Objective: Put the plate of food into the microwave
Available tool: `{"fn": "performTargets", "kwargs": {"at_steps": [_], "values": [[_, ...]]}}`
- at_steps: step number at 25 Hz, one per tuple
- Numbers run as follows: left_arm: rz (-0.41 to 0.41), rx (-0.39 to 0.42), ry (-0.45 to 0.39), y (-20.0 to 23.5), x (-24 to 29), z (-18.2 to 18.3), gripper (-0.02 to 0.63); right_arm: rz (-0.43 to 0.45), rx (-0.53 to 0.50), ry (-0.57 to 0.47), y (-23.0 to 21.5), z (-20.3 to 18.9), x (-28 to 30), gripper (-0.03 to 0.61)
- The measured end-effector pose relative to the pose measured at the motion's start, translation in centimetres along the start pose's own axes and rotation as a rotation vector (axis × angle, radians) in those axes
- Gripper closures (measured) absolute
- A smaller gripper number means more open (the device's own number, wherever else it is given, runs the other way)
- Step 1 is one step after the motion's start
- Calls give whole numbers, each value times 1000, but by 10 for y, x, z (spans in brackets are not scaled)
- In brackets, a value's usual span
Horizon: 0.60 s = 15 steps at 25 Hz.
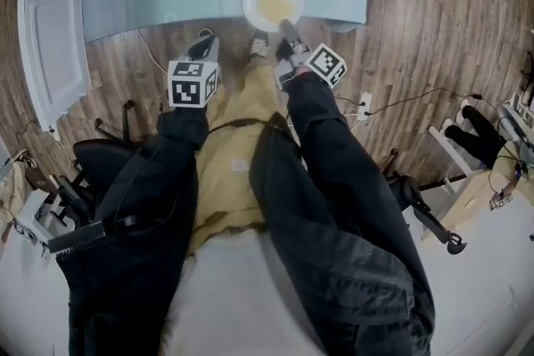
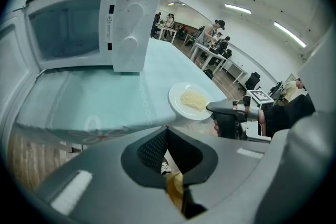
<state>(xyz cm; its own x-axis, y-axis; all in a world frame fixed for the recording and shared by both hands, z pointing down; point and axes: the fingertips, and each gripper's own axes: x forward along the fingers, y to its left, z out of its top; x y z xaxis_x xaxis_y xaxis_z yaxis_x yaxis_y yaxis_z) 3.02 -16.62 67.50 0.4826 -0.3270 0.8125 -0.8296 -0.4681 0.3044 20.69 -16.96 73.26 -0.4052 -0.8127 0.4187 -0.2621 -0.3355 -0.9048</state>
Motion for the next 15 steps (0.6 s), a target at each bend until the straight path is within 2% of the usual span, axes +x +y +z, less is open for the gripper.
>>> {"fn": "performTargets", "kwargs": {"at_steps": [9,15], "values": [[27,-58,-52,25,-16,5,616,49,-28,45,19,-12,4,569],[57,-110,-89,54,-35,6,616,98,-90,154,55,-52,35,569]]}}
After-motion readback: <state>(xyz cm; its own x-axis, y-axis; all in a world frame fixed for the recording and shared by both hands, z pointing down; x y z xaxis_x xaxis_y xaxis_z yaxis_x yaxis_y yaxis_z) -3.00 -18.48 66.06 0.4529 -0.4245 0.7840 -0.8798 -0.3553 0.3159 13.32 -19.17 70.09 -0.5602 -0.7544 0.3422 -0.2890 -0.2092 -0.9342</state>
